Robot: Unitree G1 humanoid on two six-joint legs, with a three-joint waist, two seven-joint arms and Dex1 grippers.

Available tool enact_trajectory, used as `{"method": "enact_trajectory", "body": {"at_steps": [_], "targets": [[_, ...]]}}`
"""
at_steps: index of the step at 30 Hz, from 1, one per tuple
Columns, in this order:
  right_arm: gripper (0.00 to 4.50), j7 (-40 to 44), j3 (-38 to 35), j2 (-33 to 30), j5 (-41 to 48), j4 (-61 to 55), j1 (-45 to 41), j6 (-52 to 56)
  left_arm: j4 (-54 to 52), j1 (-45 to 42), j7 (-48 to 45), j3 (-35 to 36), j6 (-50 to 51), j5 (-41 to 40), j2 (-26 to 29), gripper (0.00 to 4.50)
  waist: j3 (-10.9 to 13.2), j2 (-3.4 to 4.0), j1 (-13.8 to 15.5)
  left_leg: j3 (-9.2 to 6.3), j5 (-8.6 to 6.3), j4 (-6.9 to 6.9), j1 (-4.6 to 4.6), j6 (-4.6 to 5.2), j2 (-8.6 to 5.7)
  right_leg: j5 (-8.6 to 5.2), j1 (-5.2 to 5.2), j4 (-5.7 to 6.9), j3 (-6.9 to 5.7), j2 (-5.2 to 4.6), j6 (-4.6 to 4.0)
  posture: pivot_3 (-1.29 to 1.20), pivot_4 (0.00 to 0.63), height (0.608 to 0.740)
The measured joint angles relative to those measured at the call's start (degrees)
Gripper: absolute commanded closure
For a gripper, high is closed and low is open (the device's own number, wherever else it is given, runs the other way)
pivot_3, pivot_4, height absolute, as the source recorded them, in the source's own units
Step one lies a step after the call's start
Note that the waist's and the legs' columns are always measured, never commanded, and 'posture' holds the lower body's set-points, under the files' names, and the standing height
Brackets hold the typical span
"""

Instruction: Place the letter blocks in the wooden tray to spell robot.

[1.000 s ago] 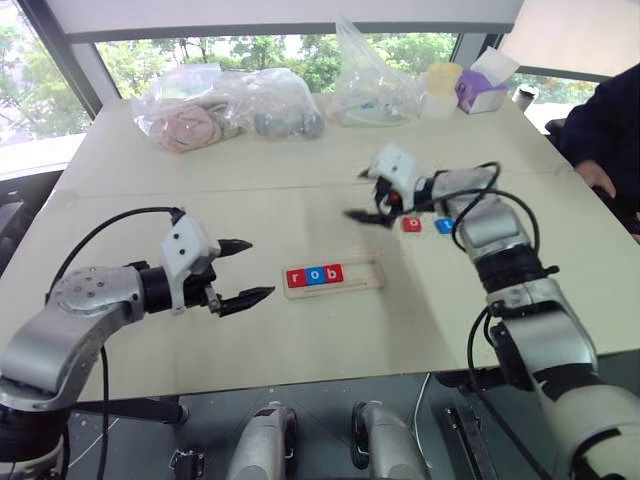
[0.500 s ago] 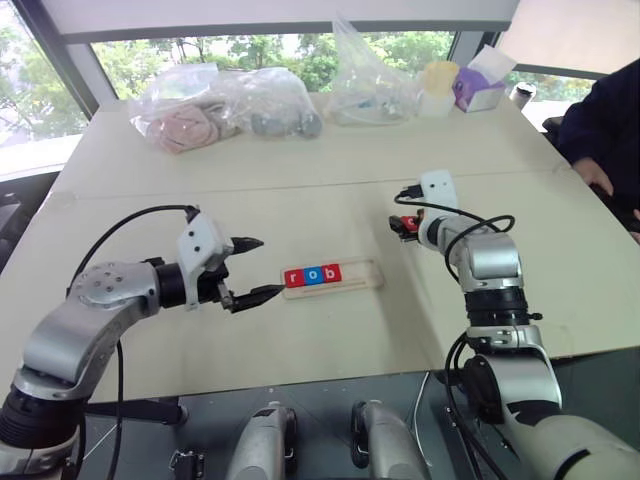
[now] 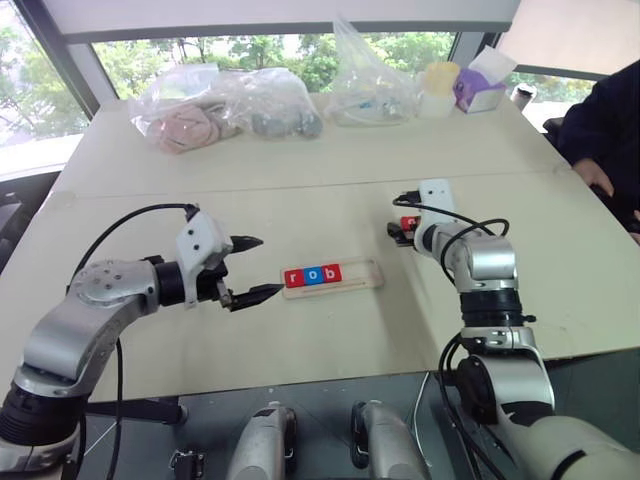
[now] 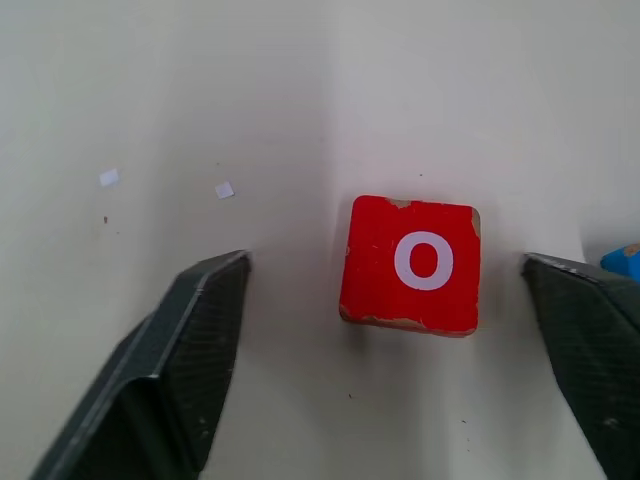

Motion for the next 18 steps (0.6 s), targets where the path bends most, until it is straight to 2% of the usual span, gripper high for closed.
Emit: {"method": "enact_trajectory", "body": {"at_steps": [4,9,12,18], "targets": [[3.31,-1.1,-1.0,0.4,0.7,0.9,-0.5,0.0,0.0,0.0,0.2,0.0,0.0,0.1,0.0,0.00,0.0,-0.01,-0.1,-0.01,0.00,0.01,0.01,0.00,0.04,-0.02,0.01,0.00,0.00,0.04,-0.04,0.00,0.150,0.725],[3.34,-2.5,-4.1,0.6,3.3,-2.2,-0.2,5.0,0.0,0.0,0.6,-0.1,0.0,0.2,-0.7,0.00,0.0,-0.01,0.2,-0.04,0.00,0.00,0.00,0.00,0.07,-0.01,0.01,0.00,0.00,0.08,-0.02,0.00,0.150,0.725],[3.34,-2.6,-4.3,0.4,4.6,-12.0,4.4,11.4,0.0,0.0,0.7,-0.4,-0.3,0.5,-0.8,0.00,0.0,-0.01,0.4,-0.08,-0.01,-0.01,-0.06,-0.01,0.07,-0.03,0.01,-0.05,-0.03,0.07,-0.02,0.00,0.150,0.725],[3.34,-2.6,-4.6,0.8,7.0,-39.8,17.1,31.3,0.7,0.3,0.6,-0.8,-1.2,1.2,-1.3,0.00,0.0,0.00,0.3,-0.10,-0.03,-0.01,-0.09,0.00,0.10,-0.08,-0.03,-0.10,-0.04,0.06,-0.09,0.00,0.150,0.725]]}}
